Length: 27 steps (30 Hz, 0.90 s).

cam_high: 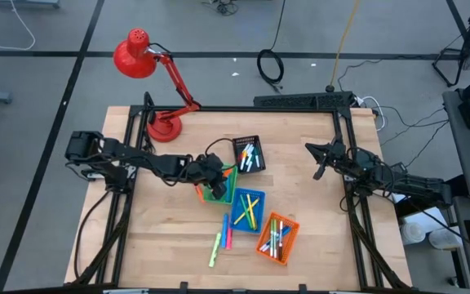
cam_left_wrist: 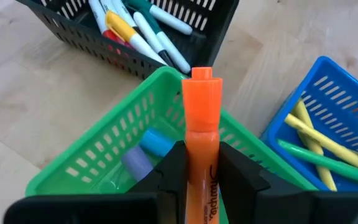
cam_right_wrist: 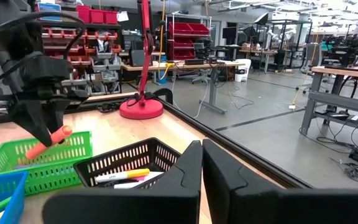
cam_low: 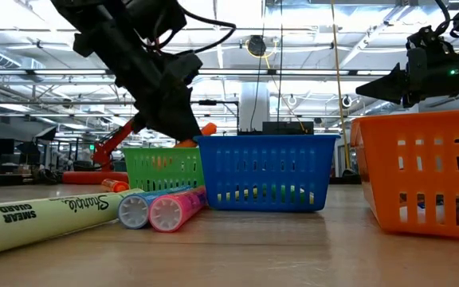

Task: Pick & Place Markers
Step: Put the left orange highlighter into the green basket, then put the orange highlighter into the green basket

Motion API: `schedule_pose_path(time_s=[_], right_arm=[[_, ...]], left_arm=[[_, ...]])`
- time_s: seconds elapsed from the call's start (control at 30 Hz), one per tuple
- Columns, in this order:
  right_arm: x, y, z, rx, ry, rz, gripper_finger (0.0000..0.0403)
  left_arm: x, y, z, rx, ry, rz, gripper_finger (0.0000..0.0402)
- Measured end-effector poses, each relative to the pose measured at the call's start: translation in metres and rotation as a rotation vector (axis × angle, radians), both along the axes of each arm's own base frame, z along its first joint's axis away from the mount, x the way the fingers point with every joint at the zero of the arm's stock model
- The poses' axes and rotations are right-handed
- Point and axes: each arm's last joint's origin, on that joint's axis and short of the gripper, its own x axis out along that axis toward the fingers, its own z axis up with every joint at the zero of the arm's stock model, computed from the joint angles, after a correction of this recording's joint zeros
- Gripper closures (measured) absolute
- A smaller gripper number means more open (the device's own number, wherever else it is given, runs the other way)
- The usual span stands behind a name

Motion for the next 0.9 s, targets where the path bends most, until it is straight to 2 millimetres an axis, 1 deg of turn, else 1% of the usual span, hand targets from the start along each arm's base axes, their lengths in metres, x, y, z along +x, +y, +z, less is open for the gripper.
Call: schedule_pose_path(time_s=[0.33, 0.63, 0.8, 0.9], right_arm=[[0.000, 0.000, 0.000, 0.000, 0.000, 0.000, 0.0403], [0.000, 0.000, 0.000, 0.000, 0.000, 0.000, 0.0403], [0.000, 0.000, 0.000, 0.000, 0.000, 0.000, 0.0403], [0.000, 0.000, 0.000, 0.000, 0.000, -0.001, 0.0403]], left_arm=[[0.000, 0.000, 0.000, 0.002, 0.003, -0.001, 0.0324], [0.000, 0.000, 0.000, 0.002, 0.002, 0.000, 0.0261], [-0.001, 0.000, 0.000, 0.000, 0.006, -0.008, 0.0237], [-0.010, 0.000, 0.010, -0.053, 0.034, -0.072, 0.0226]])
